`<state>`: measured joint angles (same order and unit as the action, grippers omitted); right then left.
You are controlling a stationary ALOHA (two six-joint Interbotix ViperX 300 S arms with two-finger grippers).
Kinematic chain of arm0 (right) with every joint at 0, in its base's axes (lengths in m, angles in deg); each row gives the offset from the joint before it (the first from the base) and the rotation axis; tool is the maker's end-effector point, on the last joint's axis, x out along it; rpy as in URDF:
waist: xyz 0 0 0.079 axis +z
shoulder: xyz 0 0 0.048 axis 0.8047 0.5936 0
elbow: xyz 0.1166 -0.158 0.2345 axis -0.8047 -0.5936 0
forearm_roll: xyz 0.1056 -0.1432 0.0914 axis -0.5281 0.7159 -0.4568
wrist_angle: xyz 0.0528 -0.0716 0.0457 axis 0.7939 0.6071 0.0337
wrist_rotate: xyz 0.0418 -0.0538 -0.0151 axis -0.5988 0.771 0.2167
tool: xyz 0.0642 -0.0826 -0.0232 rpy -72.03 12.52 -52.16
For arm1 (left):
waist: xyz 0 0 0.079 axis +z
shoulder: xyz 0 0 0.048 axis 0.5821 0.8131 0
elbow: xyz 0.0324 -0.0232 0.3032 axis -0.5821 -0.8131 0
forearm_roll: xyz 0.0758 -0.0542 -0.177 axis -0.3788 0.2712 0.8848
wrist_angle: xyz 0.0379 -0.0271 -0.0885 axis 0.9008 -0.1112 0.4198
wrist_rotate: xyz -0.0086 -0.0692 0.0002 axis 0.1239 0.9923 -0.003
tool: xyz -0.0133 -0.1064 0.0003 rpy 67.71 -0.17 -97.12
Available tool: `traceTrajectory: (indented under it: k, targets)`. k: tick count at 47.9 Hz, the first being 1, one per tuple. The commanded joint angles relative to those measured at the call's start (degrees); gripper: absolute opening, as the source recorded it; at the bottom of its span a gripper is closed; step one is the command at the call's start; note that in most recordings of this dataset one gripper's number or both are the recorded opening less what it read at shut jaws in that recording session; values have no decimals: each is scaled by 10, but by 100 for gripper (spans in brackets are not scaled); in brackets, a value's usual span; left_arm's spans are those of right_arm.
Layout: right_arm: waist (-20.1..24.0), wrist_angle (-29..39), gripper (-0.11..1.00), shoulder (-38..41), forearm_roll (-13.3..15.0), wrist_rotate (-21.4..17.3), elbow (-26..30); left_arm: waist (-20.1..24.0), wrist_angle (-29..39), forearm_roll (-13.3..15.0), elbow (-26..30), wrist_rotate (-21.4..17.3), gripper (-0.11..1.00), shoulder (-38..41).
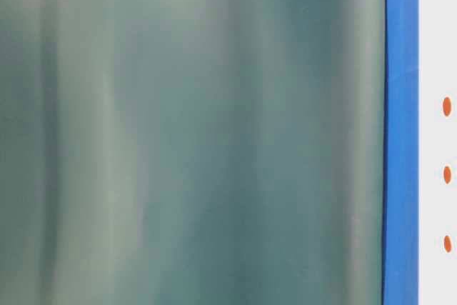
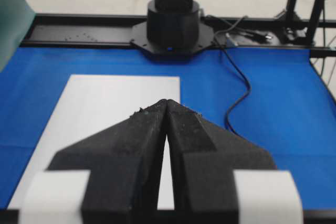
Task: Touch the tip of the soldering iron to the mark.
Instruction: 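Move the right gripper down over the red soldering iron handle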
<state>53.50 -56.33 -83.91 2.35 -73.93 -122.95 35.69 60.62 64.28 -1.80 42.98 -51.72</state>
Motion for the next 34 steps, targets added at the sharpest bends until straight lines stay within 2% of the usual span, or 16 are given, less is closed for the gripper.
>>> traceTrajectory:
  k: [1,7,14,23,28,32,34]
  targets:
    - [6,-4,0,4,-4,-10,10,-4,-1,1,8,6,0,4]
    - [25,20,-6,20,-14,-33,28,-4,2,1,7,8,0,2]
    - [47,43,-6,48,-13,-54,45,4,2,1,4,7,0,1]
    - [94,42,-3,93,-16,-57,68,10,1,1,1,8,0,0]
    - [113,42,8,122,-20,-59,83,11,1,1,1,8,0,-1]
    - [123,40,27,151,-33,-65,94,11,1,1,1,7,0,-2]
    - [129,35,42,171,-42,-68,100,11,1,1,0,8,0,-3]
